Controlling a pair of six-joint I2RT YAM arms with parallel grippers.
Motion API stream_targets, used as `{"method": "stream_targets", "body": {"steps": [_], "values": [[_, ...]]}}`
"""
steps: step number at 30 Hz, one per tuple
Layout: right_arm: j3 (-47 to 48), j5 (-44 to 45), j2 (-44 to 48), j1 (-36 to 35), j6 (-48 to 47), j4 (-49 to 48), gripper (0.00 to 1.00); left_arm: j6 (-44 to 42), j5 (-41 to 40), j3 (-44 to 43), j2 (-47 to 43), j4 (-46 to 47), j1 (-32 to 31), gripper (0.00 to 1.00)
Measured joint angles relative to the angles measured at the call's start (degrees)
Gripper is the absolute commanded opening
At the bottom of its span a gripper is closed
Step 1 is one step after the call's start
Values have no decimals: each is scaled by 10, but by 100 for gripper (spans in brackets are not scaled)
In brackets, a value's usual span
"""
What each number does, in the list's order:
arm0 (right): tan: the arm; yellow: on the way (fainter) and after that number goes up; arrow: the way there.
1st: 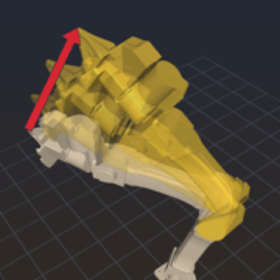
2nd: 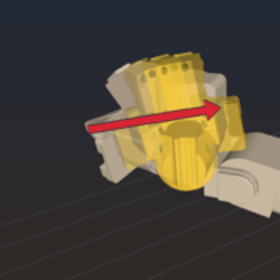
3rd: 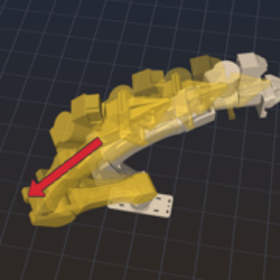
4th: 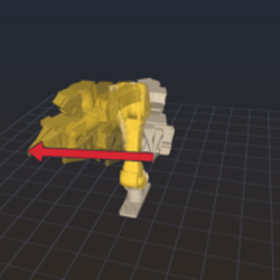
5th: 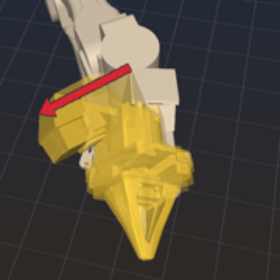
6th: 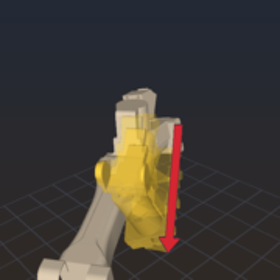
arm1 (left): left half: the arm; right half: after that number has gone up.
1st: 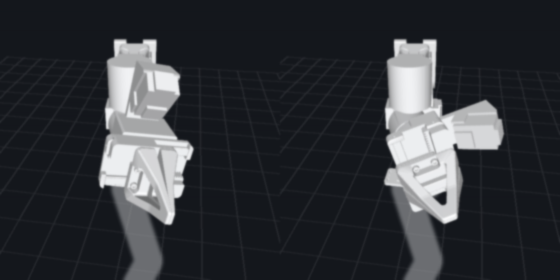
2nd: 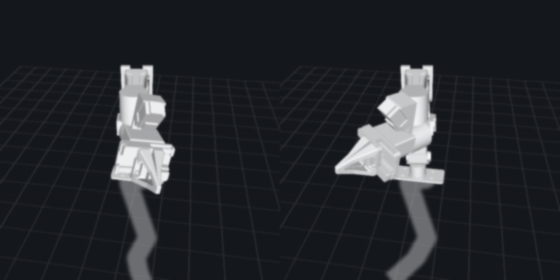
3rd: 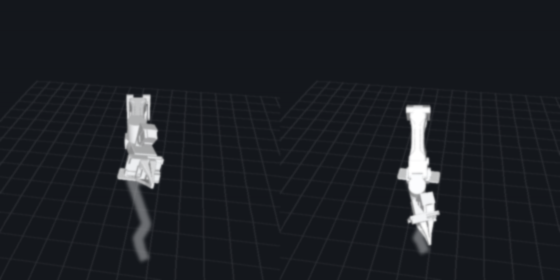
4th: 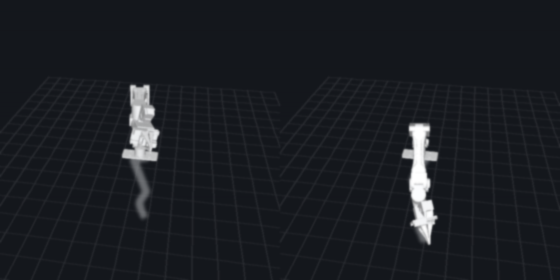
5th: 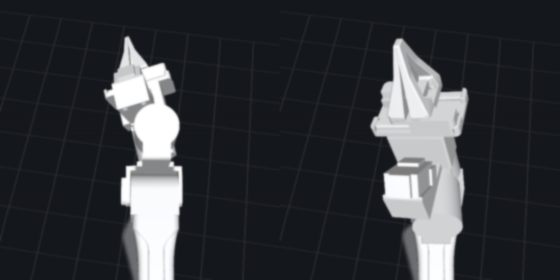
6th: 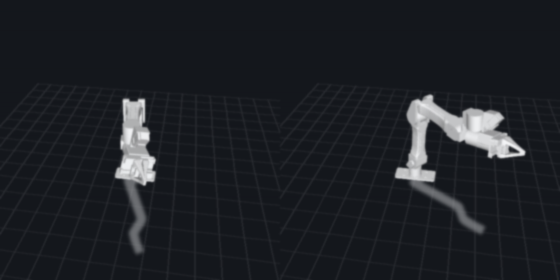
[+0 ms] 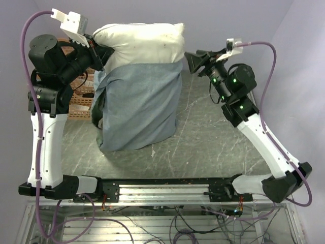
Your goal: Remove the pillowcase from the pillow
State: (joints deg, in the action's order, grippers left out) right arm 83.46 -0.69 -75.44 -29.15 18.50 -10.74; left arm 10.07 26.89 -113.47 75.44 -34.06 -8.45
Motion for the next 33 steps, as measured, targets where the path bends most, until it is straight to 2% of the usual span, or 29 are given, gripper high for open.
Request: {"method": "stream_targets", "body": {"steps": [4,8,10,13,16,20,26,33], "values": [[-69,32,63,-56,-45,-24,63,-22,-47,23,-3,8,-21,7],[-91,68,101,-236,-145,-59,66,-43,-74,24,-3,9,-40,7],[-83,71,86,-297,-190,-65,66,-48,-79,24,-3,9,-42,7],[-49,92,28,-336,-248,-65,63,-54,-80,14,0,4,-42,7],[-30,119,-38,-346,-281,-50,55,-62,-79,-5,1,-12,-43,7],[-25,152,-95,-350,-310,-16,30,-76,-78,-22,-1,-32,-44,7],[-46,185,-82,-352,-318,-19,0,-92,-79,-23,-14,-48,-45,7],[-117,196,-39,-365,-296,-52,0,-104,-79,-18,-30,-54,-45,7]]}}
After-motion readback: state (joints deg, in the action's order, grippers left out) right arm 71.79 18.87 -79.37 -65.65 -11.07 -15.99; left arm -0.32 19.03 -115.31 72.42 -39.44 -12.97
